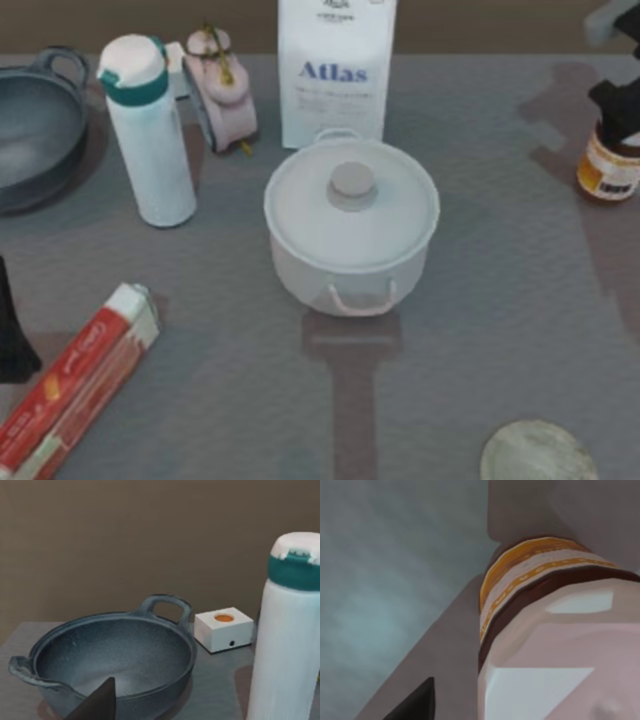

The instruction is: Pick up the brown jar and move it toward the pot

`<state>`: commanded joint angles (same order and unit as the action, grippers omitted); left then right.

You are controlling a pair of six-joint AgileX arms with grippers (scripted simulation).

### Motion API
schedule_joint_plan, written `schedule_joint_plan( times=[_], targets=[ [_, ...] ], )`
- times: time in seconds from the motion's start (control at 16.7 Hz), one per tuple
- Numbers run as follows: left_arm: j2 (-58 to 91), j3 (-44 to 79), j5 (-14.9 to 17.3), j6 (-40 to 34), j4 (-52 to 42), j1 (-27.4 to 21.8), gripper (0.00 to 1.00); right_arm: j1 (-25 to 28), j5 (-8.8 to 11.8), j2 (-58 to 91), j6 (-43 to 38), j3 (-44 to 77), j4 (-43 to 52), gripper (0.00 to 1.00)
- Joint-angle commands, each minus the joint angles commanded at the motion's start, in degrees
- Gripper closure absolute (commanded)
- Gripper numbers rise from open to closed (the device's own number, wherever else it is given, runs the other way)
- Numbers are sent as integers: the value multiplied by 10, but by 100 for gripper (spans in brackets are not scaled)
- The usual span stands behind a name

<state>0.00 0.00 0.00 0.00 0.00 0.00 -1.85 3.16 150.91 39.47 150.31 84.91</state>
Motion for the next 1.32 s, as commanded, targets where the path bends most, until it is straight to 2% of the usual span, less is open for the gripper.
schedule_joint_plan(
  times=[0.18,0.48,0.78,1.32],
  targets=[
    [0,0,0,0,0,0,0,4,1,-3,1,-24,-23,0],
    [0,0,0,0,0,0,0,7,1,-11,-3,-125,-114,0],
    [0,0,0,0,0,0,0,8,1,-12,-3,-135,-124,0],
    [0,0,0,0,0,0,0,8,1,-12,-3,-135,-124,68]
  ],
)
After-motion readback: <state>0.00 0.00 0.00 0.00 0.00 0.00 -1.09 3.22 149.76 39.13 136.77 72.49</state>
